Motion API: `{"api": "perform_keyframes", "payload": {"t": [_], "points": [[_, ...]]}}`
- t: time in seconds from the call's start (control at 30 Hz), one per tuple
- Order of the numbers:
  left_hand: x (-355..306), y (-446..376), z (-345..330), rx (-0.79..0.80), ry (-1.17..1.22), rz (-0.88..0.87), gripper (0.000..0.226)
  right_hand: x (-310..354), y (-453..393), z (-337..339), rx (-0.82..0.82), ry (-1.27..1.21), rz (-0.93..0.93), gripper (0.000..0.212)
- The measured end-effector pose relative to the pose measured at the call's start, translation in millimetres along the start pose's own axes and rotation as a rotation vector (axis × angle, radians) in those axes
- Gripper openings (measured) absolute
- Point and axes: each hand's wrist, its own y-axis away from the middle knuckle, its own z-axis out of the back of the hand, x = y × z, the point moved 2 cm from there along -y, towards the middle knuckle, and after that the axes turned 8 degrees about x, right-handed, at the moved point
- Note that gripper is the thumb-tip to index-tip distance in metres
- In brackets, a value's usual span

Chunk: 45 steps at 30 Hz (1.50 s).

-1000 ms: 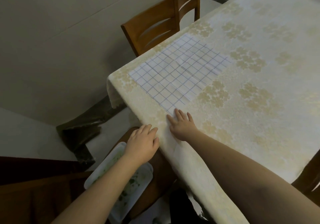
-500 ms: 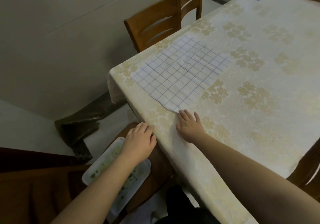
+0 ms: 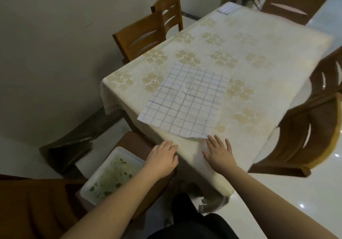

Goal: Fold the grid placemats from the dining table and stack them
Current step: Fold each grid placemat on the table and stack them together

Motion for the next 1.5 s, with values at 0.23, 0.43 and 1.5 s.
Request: {"api": "perform_keyframes", "payload": {"t": [0.23, 0.43, 1.5], "points": [[-42.0, 6.7, -30.5, 0.053, -0.072, -0.105, 0.054, -34.8, 71.3, -30.2, -0.034, -0.055, -0.103, 0.061], [-65.2, 1.7, -40.9, 0.082, -0.108, -0.169, 0.054, -77.7, 109.9, -46.0, -0.071, -0.051, -0.180, 0.056], [-68.4, -38.8, -92.4, 0.018, -0.432, -0.051, 0.069, -71.8, 70.7, -54.1, -0.126, 0.228, 0.227, 0.024]]}}
